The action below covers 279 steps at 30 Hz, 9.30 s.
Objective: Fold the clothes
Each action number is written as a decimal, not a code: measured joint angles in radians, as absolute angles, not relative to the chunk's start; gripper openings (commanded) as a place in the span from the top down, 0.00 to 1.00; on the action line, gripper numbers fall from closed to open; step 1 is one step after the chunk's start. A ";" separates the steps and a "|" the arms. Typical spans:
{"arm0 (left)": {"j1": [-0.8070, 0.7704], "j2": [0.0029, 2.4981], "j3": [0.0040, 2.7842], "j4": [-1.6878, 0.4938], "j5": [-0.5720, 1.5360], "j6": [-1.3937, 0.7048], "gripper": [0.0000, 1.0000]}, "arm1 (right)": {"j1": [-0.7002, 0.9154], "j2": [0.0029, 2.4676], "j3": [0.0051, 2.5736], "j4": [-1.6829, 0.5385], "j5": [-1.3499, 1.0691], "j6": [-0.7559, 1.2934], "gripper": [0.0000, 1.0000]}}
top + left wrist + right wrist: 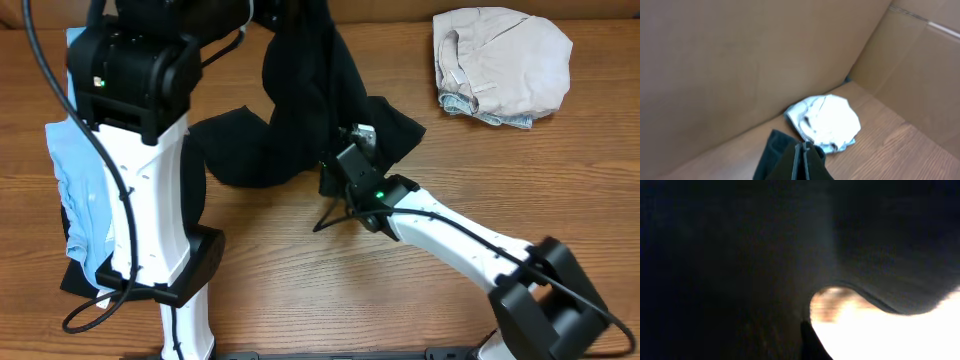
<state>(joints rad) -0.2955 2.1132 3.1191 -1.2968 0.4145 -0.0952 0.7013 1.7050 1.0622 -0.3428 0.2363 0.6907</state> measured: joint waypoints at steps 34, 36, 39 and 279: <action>-0.098 1.674 3.124 -1.402 0.128 0.109 0.96 | 0.175 0.875 1.588 -0.938 0.187 0.251 0.96; -0.098 1.642 3.126 -1.402 0.065 0.107 0.96 | 0.176 0.879 1.622 -0.968 0.191 0.241 0.96; -0.099 1.609 3.131 -1.415 -0.005 0.105 0.96 | 0.178 0.879 1.660 -0.992 0.191 0.231 0.96; 0.303 1.995 2.975 -1.174 0.404 -0.049 0.96 | -0.057 1.691 2.380 -1.157 -0.134 -0.003 0.96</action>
<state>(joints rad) 0.3027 1.9949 2.9753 -1.1744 0.4042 -0.0486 -0.0566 1.6905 2.3802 -1.1568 -0.1337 -0.0029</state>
